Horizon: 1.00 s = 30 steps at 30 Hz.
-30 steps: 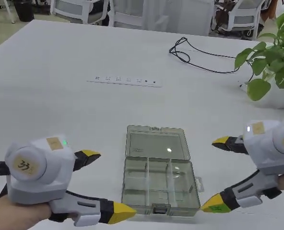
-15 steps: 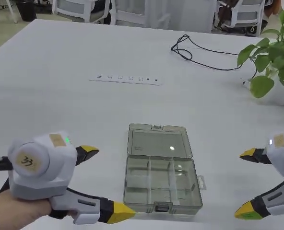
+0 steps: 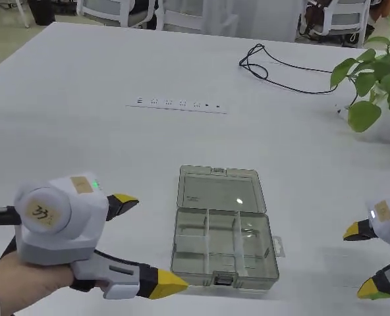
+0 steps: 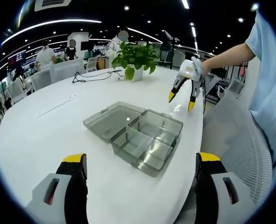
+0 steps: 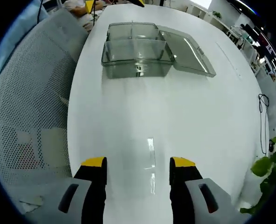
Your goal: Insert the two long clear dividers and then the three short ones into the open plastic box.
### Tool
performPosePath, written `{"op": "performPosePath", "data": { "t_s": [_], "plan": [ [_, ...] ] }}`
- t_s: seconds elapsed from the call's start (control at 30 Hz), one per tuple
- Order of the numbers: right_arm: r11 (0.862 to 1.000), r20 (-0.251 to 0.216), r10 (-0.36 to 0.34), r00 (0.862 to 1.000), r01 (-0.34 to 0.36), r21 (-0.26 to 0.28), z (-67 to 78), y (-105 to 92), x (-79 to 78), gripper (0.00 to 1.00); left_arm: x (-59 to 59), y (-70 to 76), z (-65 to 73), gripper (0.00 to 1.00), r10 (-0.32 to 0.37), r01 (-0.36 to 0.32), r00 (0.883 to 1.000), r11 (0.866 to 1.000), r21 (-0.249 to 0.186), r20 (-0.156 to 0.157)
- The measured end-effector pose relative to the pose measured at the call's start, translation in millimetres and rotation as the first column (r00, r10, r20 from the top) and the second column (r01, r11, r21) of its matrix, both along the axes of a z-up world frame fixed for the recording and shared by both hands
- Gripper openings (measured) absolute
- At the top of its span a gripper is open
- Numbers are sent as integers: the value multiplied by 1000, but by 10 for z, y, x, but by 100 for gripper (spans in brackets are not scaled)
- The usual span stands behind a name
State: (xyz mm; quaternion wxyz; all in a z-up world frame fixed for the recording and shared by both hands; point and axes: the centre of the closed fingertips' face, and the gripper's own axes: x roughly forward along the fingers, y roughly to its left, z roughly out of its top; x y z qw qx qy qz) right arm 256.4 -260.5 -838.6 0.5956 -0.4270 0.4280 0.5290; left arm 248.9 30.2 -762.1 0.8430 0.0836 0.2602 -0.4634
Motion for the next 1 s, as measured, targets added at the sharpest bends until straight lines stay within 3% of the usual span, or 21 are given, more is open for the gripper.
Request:
{"op": "performPosePath", "data": {
  "t_s": [0.07,0.1,0.53,0.73,1.0],
  "plan": [
    [1000,-17,6,1000,-6,-8,-47,18,-8,48,-15,3,-2,99,1,-1,1000,1000,-1,-1],
    [999,-2,39,999,-39,-26,-82,9,3,45,-21,5,-6,98,2,-2,1000,1000,0,-3],
    [999,-44,28,999,-29,-34,-178,-2,-54,33,-49,1,4,98,8,-8,1000,1000,-10,-4],
    [999,-46,37,998,-38,-35,-180,-5,-59,33,-41,-16,15,97,0,0,1000,1000,-12,-2],
    [995,-47,44,998,-48,-87,-189,6,-54,32,-43,-29,13,97,2,-2,1000,1000,-17,-6]
  ]
}}
